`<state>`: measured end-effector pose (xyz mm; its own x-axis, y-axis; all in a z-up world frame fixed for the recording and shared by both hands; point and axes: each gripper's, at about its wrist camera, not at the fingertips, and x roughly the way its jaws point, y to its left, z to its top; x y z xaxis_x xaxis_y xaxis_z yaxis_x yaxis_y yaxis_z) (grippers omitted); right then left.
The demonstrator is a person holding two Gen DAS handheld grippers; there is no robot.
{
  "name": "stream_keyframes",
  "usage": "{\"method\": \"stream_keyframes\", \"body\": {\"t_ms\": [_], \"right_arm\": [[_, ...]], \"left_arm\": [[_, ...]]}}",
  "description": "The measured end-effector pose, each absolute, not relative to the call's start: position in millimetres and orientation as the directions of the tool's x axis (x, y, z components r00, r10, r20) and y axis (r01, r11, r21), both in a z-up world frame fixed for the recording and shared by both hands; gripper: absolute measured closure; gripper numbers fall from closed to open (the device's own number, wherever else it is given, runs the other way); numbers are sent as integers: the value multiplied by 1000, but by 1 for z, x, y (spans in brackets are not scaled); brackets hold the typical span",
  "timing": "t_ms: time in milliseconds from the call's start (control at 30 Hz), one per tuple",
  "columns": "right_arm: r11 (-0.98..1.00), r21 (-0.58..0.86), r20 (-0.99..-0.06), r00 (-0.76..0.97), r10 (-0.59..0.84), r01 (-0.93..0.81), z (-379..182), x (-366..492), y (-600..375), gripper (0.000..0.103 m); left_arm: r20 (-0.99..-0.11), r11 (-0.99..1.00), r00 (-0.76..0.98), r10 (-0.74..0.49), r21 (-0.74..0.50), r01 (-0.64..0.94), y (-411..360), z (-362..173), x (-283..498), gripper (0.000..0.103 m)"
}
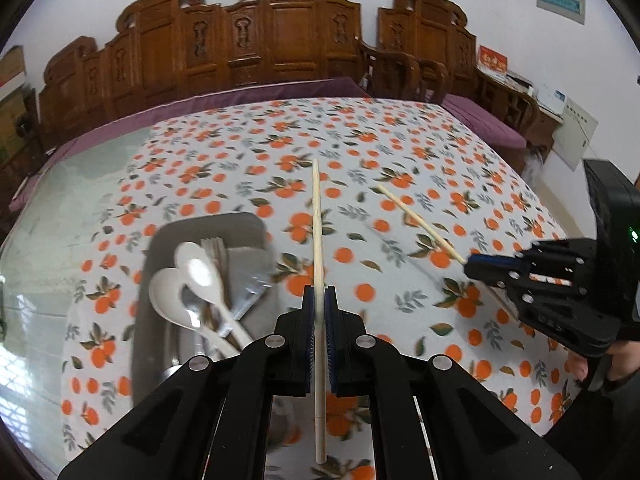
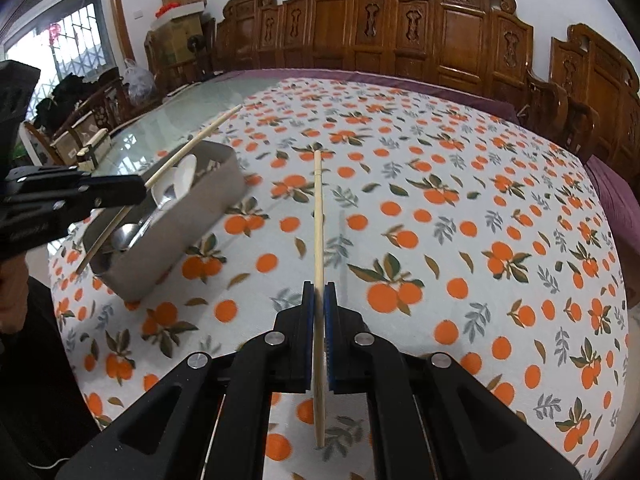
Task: Organize utensils
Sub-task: 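Carry the chopstick over the grey tray with the left gripper while the right gripper carries its chopstick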
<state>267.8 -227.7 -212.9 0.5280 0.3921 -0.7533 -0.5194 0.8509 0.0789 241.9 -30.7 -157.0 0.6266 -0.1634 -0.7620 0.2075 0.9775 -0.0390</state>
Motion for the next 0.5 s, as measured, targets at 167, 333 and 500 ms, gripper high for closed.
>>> {"method": "stream_keyframes", "body": {"t_ms": [167, 333, 500], "right_arm": [[842, 75, -744, 533, 404, -534, -208, 264, -218, 97], [831, 68, -741, 530, 413, -552, -205, 259, -209, 97], [828, 60, -742, 530, 411, -557, -206, 256, -205, 97]], "left_arm": [[-762, 983, 632, -140, -30, 181, -7, -156, 247, 99], [-768, 988, 631, -108, -12, 155, 11, -162, 251, 99], [-779, 992, 620, -87, -13, 122, 29, -175, 254, 99]]}}
